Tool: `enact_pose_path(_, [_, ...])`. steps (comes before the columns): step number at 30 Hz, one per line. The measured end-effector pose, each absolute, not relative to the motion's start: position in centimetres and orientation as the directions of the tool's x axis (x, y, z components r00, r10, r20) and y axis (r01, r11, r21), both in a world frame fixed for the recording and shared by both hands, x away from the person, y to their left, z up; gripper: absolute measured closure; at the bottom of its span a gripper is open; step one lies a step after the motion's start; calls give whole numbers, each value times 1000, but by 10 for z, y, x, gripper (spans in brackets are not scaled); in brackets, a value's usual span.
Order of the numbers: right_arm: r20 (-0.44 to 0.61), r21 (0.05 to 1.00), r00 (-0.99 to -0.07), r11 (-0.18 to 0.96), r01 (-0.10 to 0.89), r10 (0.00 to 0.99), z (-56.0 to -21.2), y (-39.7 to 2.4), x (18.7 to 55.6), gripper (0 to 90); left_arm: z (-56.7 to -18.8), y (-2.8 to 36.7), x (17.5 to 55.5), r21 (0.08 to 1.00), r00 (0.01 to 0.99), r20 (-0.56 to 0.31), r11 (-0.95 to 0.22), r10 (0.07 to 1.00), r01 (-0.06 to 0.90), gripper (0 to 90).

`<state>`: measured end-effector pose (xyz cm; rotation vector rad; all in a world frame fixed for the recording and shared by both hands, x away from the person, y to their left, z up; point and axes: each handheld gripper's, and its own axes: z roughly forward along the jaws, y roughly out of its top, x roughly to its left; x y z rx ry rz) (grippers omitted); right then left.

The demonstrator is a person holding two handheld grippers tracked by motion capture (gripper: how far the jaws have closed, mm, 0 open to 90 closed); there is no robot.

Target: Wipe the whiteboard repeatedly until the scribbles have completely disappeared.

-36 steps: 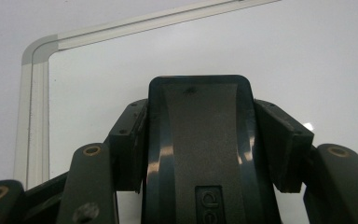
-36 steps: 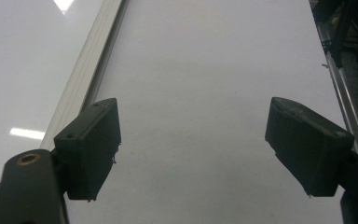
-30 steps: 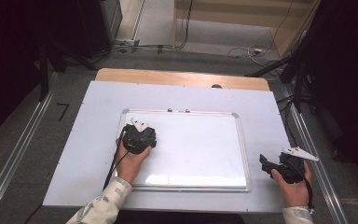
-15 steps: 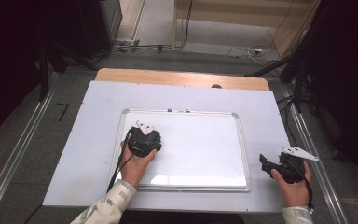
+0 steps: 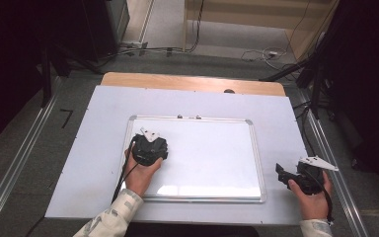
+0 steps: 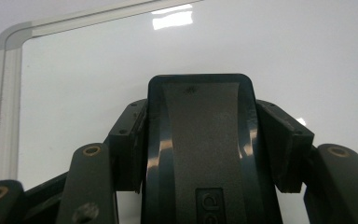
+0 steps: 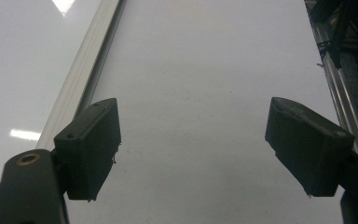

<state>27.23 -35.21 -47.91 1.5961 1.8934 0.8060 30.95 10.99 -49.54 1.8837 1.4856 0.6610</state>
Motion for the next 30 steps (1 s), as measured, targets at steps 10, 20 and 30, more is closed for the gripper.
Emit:
enact_pose_path(10, [-21, 732, -162, 125, 670, 987, -479, -352, 272, 168, -496, 138, 314, 744, 174, -3, -114, 985, 659, 411])
enact_pose_path(20, [-25, 734, -160, 127, 668, 987, -479, -352, 273, 168, -495, 156, 317, 742, 118, 1, -80, 993, 666, 411])
enact_pose_path(30, [-31, 733, -164, 134, 667, 986, -478, -349, 273, 168, -496, 126, 316, 745, 159, 22, -123, 987, 656, 411])
